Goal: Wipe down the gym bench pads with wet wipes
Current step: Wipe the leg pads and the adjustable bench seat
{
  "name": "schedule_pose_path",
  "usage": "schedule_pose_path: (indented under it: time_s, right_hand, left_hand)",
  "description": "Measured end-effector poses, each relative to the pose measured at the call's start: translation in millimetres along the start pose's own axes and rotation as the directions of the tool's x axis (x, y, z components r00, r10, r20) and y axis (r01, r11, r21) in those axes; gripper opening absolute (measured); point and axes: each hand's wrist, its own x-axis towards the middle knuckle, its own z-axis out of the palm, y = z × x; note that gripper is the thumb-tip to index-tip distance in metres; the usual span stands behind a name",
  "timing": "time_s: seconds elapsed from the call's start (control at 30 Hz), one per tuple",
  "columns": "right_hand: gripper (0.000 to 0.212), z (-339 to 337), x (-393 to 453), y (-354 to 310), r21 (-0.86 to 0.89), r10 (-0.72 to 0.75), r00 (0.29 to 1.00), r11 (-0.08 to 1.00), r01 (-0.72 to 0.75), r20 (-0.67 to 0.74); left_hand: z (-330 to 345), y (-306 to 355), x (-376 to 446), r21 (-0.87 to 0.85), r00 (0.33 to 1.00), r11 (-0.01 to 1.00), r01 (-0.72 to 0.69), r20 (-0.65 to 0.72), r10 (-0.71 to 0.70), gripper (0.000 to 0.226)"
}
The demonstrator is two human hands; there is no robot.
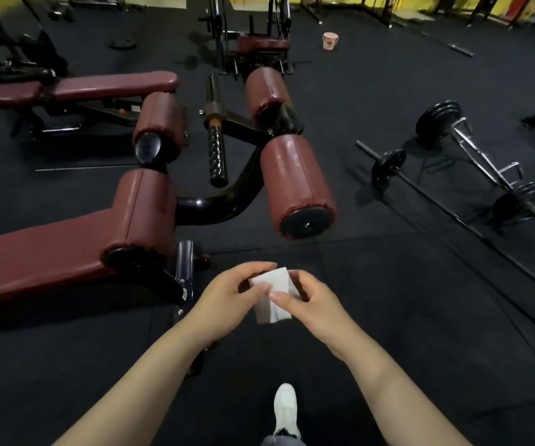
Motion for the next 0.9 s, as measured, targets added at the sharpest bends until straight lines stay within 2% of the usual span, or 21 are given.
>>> schedule_pose_path:
  time_s: [0.13,0.27,0.37,0.43,0.5,0.63,0.73,0.8,0.9]
  right_hand:
    - [0.017,-50,25,-17,0.053,-0.04,0.998,0.998,0.037,0.041]
    - [0.016,-105,53,-38,0.132,-0.092,0.995,0.987,0.087,0.032]
    - [0.013,-144,74,-58,0.102,-0.19,0.982,0.976,0.19,-0.013]
    - [0.014,-165,96,-73,0.042,-0.231,0.971,0.971,0.233,-0.054]
    - [0.014,-179,130,-89,-0.085,-0.29,0.948,0.956,0.28,-0.132]
    - [0.022,-175,208,-121,-0.365,-0.457,0.862,0.858,0.361,-0.22]
    - [0.036,-160,241,-128,-0.472,-0.624,0.772,0.72,0.509,-0.12]
    - [0.046,-150,249,-109,-0.497,-0.633,0.774,0.672,0.549,-0.002]
    - [0.049,-144,223,-66,-0.384,-0.573,0.82,0.758,0.527,-0.007]
  left_hand:
    - [10,34,38,0.039,0.993,0.994,-0.098,-0.055,0.1,0.025]
    - [13,62,83,0.2,0.94,0.957,-0.208,-0.231,0.253,0.025]
    - [11,77,115,0.461,0.889,0.858,-0.227,-0.262,0.376,0.028]
    - [10,82,133,0.587,0.897,0.79,-0.179,-0.231,0.376,0.038]
    - [12,83,147,0.636,0.901,0.758,-0.145,-0.231,0.367,0.043]
    - [13,80,162,0.66,0.894,0.744,-0.105,-0.265,0.362,0.048]
    - [14,77,162,0.636,0.908,0.766,-0.088,-0.265,0.324,0.049]
    - [14,75,160,0.617,0.914,0.782,-0.087,-0.263,0.31,0.05]
    - [13,72,155,0.515,0.915,0.853,-0.083,-0.301,0.27,0.041]
